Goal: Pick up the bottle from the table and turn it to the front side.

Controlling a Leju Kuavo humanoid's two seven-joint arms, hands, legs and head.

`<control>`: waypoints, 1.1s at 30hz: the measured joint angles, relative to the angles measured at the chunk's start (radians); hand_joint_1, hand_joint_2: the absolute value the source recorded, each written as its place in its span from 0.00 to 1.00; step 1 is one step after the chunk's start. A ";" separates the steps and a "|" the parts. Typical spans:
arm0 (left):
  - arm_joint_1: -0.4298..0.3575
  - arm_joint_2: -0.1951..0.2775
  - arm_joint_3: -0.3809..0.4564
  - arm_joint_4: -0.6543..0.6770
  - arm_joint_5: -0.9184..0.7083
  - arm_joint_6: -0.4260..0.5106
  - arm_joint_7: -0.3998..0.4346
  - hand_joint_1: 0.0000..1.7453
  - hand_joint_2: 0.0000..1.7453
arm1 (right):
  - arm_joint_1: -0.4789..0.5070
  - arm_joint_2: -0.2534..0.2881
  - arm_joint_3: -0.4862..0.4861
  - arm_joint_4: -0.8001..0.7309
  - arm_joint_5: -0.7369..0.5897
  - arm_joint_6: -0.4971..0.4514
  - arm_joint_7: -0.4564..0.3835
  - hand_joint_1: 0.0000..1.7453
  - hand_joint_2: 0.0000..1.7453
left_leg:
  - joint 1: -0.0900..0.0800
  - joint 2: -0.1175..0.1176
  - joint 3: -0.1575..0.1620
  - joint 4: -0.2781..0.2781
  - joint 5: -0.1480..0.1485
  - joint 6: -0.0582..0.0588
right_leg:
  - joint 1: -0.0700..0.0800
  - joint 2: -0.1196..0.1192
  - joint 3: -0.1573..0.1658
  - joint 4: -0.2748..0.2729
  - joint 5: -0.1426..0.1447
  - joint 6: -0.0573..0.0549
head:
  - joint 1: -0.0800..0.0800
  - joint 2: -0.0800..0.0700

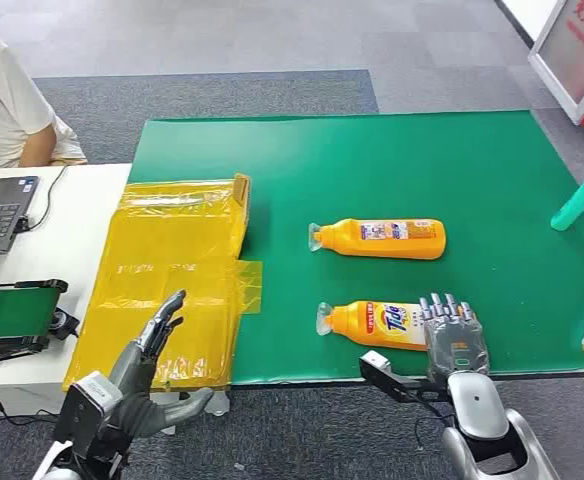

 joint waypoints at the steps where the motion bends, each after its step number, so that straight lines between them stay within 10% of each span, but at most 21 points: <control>1: 0.000 0.003 -0.004 -0.001 0.000 0.000 -0.001 0.00 1.00 | -0.001 -0.002 0.000 0.003 0.000 0.000 0.000 0.00 1.00 | 0.000 0.000 0.000 0.000 0.000 0.000 | 0.000 0.000 0.000 0.000 0.000 0.000 | 0.000 0.000; 21: -0.013 0.097 -0.098 0.005 0.134 0.004 -0.012 0.00 1.00 | -0.186 0.010 -0.052 0.338 0.000 -0.041 -0.093 0.00 1.00 | 0.000 0.000 0.006 0.000 0.000 0.000 | 0.000 0.001 0.005 0.000 0.001 -0.001 | 0.000 0.000; 25: -0.014 0.101 -0.104 0.011 0.145 0.012 -0.005 0.00 1.00 | -0.215 0.024 -0.053 0.388 0.000 -0.053 -0.099 0.97 1.00 | 0.000 0.002 0.007 0.000 0.001 0.000 | 0.000 0.002 0.005 0.000 0.003 -0.002 | 0.000 0.000; 33: -0.017 0.109 -0.108 0.017 0.150 0.029 -0.004 0.00 1.00 | -0.236 0.038 -0.054 0.435 0.001 -0.081 -0.119 1.00 1.00 | 0.000 0.003 0.007 0.000 0.002 0.002 | 0.000 0.003 0.004 -0.001 0.006 -0.004 | 0.000 0.000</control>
